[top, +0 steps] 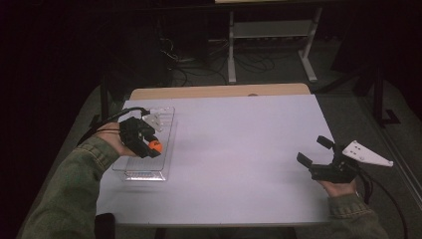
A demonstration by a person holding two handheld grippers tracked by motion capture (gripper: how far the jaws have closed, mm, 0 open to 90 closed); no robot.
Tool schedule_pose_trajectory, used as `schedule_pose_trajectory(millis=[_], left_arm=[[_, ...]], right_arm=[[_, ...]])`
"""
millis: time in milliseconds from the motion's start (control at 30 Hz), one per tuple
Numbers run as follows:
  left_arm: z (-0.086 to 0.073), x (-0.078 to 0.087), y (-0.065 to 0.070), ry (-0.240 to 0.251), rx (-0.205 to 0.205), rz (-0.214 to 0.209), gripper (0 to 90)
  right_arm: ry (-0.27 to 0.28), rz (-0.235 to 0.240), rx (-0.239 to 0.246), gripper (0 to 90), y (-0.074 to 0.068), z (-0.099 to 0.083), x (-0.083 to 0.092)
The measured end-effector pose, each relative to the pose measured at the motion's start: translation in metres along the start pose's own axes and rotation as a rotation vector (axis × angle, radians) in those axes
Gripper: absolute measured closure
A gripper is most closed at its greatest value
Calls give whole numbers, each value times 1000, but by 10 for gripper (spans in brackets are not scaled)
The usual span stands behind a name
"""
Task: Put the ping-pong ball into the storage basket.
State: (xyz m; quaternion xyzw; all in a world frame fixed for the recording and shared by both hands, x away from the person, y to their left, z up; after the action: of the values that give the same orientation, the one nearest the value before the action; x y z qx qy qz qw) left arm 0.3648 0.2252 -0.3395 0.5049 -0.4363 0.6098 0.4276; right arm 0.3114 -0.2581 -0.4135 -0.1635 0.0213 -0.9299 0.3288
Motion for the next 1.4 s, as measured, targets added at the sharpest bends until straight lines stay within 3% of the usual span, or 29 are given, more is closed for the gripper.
schedule_pose_trajectory(millis=[767,1400], left_arm=[[-11,-45,-7,-26,34,-64,506],[-16,-70,-11,-60,50,-95,505]], right_arm=[[1,-4,3,0,0,0,0],[1,-2,5,0,0,0,0]])
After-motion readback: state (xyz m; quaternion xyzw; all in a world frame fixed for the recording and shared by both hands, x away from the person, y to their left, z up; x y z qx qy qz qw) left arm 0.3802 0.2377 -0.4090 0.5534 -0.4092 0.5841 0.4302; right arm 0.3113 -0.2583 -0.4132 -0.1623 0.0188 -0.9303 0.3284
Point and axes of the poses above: each handheld gripper's, and its own axes: x roughly backward along the jaws, z roughly out of its top, y roughly to its right, the point moved 5 cm from there along -x, roughly forward along the jaws, and after that the axes turned 10 degrees about -y, right-handed, at the moved point
